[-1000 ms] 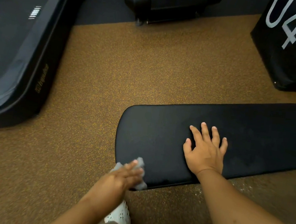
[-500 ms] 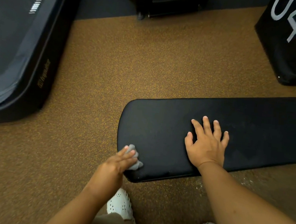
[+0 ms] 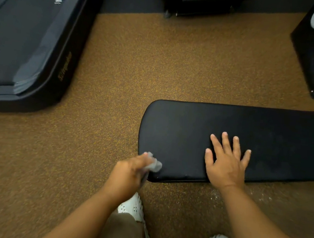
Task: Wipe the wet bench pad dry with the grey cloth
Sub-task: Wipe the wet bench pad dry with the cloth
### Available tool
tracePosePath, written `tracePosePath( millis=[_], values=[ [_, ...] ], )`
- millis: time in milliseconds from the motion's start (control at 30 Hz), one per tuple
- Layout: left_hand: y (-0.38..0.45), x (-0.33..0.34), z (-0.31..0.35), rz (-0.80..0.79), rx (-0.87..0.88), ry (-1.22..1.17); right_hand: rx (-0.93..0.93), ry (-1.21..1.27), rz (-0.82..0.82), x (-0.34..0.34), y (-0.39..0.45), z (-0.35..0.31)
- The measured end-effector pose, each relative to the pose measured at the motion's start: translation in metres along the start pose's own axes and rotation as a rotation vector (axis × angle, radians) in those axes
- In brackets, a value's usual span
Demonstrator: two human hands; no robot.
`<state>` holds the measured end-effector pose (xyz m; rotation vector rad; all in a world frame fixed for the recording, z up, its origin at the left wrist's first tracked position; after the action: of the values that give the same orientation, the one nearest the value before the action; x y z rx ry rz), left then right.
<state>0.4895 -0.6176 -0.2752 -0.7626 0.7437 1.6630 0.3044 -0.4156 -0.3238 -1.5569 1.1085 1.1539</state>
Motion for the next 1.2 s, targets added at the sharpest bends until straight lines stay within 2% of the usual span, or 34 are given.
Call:
tracePosePath(
  millis=[67, 133, 300, 433, 600, 700, 800, 900, 967, 1033, 1100, 1167, 1200],
  values=[
    [0.011, -0.017, -0.008, 0.207, -0.214, -0.091, -0.018, -0.028, -0.004, 0.004, -0.003, 0.003],
    [0.021, -0.021, -0.018, 0.297, -0.353, -0.184, -0.012, -0.016, 0.000, 0.003, -0.001, 0.003],
    [0.028, 0.020, -0.007, 0.115, -0.383, -0.109, -0.009, -0.026, 0.023, 0.006, -0.002, 0.002],
    [0.008, 0.045, 0.007, 0.107, -0.294, -0.030, -0.013, -0.028, 0.034, 0.006, 0.000, 0.002],
    [-0.011, 0.055, 0.035, 0.060, -0.313, -0.041, -0.011, -0.019, 0.023, 0.005, -0.001, 0.002],
    [-0.019, 0.069, 0.062, 0.018, -0.328, -0.060, -0.003, 0.023, -0.039, 0.001, 0.000, 0.002],
    [-0.018, 0.071, 0.088, 0.055, -0.332, -0.207, 0.022, 0.192, -0.092, -0.009, 0.003, 0.003],
    [-0.002, 0.049, 0.104, 0.210, -0.355, -0.363, 0.075, 0.572, -0.084, -0.033, 0.001, 0.004],
    [0.015, 0.029, 0.113, 0.311, -0.322, -0.559, 0.114, 0.746, -0.026, -0.048, -0.002, 0.007],
    [0.030, 0.018, 0.114, 0.322, -0.304, -0.815, 0.166, 0.809, 0.008, -0.055, -0.005, 0.012],
    [0.042, 0.019, 0.102, 0.310, -0.381, -0.982, 0.207, 0.835, 0.017, -0.058, -0.006, 0.015],
    [0.049, 0.020, 0.082, 0.309, -0.509, -0.965, 0.225, 0.842, -0.007, -0.060, -0.008, 0.016],
    [0.052, 0.020, 0.068, 0.308, -0.554, -0.868, 0.224, 0.836, -0.016, -0.061, -0.009, 0.015]
  ],
)
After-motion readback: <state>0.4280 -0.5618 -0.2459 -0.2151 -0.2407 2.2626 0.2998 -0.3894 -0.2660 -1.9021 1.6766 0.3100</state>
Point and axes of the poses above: each hand's wrist, its own y-axis towards the middle knuckle, its own x-axis out of the palm, z = x × y, the point moved 3 cm from there along y, towards the middle knuckle, and after that the axes turned 10 degrees about x, right-handed, at the moved point
